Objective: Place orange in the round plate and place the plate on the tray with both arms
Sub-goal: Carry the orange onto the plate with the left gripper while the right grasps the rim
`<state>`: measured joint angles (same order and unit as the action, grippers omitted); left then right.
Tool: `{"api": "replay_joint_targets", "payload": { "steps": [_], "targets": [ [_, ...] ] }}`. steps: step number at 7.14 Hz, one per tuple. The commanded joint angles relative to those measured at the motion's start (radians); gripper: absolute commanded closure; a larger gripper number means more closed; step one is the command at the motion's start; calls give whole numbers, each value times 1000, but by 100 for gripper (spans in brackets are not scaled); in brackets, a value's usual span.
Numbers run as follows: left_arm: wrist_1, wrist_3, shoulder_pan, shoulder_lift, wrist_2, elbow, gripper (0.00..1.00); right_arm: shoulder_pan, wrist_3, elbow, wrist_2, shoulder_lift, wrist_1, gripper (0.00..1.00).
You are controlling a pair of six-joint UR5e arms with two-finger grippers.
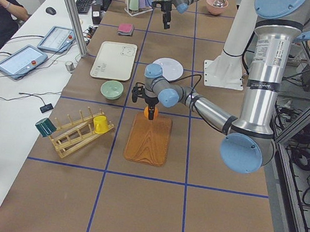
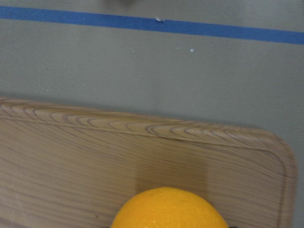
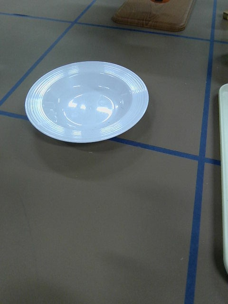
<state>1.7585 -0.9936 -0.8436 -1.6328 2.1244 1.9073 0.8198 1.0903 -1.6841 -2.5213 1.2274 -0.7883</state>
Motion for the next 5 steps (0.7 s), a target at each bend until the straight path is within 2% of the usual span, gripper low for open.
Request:
{"api": "replay_joint_targets", "payload": {
  "steps": [1,2,3,4,5],
  "targets": [
    [-182,-43,6,-181,2,33,35,-39,0,35,65,-3,85,0],
    [-312,-121,71,-329,-4,29,35,-82,101,96,128,-9,241,0],
    [-336,-216,146,-413,-14,9,35,-129,238,144,197,-47,355,0],
    [-332,-300,181,-491,-44,-32,34,-205,270,162,320,-57,407,0],
    [-327,-345,225,-546,-94,-77,34,-252,304,162,391,-62,429,2]
  ]
}}
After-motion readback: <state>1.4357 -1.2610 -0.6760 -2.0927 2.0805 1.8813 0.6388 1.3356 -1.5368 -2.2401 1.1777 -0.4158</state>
